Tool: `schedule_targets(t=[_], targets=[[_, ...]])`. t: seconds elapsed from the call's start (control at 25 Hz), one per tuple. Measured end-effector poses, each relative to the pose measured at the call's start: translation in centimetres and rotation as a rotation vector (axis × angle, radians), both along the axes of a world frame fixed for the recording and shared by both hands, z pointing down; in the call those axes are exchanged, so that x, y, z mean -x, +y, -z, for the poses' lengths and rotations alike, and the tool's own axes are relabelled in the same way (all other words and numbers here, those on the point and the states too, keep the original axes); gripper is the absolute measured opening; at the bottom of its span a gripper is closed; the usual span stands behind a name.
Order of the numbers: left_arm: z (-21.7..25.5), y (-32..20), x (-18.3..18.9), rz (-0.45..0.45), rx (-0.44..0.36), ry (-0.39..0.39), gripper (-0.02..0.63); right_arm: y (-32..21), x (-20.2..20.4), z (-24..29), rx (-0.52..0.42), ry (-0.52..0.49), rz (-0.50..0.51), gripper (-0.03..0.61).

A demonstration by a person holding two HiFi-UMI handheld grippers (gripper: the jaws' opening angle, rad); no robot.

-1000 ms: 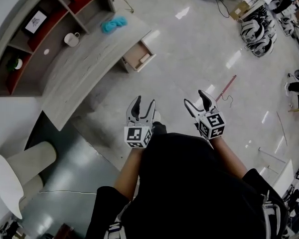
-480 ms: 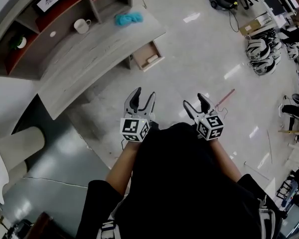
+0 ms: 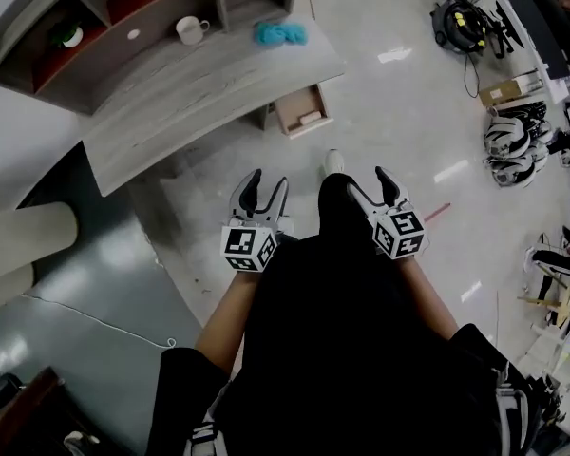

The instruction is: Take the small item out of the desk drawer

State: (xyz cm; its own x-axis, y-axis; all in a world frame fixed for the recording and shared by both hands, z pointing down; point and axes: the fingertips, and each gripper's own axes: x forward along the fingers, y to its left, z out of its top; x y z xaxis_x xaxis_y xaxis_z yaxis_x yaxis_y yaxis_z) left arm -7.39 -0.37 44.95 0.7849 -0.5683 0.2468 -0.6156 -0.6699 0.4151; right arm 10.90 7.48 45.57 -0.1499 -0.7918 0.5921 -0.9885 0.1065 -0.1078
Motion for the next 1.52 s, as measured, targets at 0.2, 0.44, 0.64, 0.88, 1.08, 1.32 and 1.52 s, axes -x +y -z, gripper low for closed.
schedule_targets(t=[0.2,0.44,0.64,0.88,1.08,1.32,1.52], targets=[[0.0,-3.2,0.0,0.148,-0.009,-0.032,0.230,-6.0,-1.7,-1.1,0.008,-0.060,0.104,0.310],[-0.8,-8.0,-4.7,0.277,-0.013,-0.102,0.230,-14.2,-6.7,-2.7,0.025,-0.110,0.273,0.310],[-1.0,-9.9,-10.0,0.296,-0.003,-0.162,0.230,-17.9,-10.8,-4.7,0.093,-0.165,0.350,0.310],[-1.4,-12.5,-13.4,0.348,0.025,-0.210,0.230,-21.1,-12.7,-6.9,0.153,-0.213,0.441,0.310],[-1.4,-14.3,-14.9,0.416,0.013,-0.224,0.230,-22.8,-13.0,-7.5,0.155,-0.235,0.538,0.310],[-3.0,-15.0,-18.4,0.458,0.048,-0.229,0.230,-24.3,-13.9,-8.1,0.156,-0.224,0.647,0.310],[-3.9,-14.3,-20.6,0.483,0.081,-0.234,0.229,-25.2,-15.5,-10.2,0.194,-0.215,0.685,0.310]])
